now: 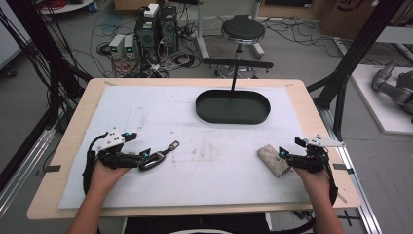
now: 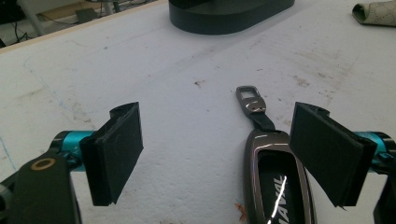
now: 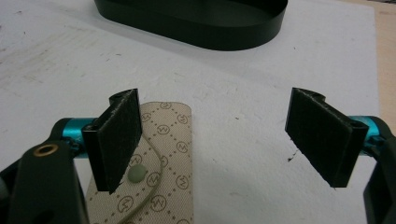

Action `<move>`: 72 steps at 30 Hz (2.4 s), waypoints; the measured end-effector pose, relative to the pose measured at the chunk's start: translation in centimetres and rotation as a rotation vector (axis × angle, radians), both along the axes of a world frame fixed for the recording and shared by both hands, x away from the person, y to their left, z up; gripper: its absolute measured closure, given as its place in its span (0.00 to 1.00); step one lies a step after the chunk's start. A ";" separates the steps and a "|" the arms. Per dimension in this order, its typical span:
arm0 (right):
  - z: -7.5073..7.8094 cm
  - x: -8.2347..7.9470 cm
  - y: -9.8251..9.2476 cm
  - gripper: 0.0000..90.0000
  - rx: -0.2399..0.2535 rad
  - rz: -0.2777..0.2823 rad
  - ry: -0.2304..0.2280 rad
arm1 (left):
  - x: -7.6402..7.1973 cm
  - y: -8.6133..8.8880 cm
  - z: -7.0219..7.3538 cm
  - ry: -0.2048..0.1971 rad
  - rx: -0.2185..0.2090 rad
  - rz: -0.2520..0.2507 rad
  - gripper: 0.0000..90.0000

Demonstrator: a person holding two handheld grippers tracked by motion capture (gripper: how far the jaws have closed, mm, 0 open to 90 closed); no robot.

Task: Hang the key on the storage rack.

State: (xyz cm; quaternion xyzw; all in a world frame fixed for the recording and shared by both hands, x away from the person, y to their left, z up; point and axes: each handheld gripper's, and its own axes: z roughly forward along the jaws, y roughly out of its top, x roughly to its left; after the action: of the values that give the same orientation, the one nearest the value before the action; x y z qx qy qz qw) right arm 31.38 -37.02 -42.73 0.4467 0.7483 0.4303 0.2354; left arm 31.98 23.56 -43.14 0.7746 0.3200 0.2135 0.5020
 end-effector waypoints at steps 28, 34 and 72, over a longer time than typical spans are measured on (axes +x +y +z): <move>-0.4 -3.1 1.6 0.21 -0.071 0.054 0.048 | 0.1 0.0 0.0 -0.002 -0.010 -0.013 0.20; -1.2 -2.9 2.3 0.21 -0.113 0.065 0.104 | 0.1 0.0 0.0 -0.002 -0.010 -0.016 0.20; 2.9 1.5 3.7 0.40 -0.153 0.138 0.117 | 0.3 0.2 0.3 -0.016 -0.019 -0.015 0.20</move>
State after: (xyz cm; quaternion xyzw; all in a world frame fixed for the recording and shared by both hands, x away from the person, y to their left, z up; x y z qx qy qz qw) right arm 32.83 -33.30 -39.83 0.3993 0.8204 0.3600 0.1945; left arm 32.31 23.75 -42.83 0.7705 0.3122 0.2130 0.5134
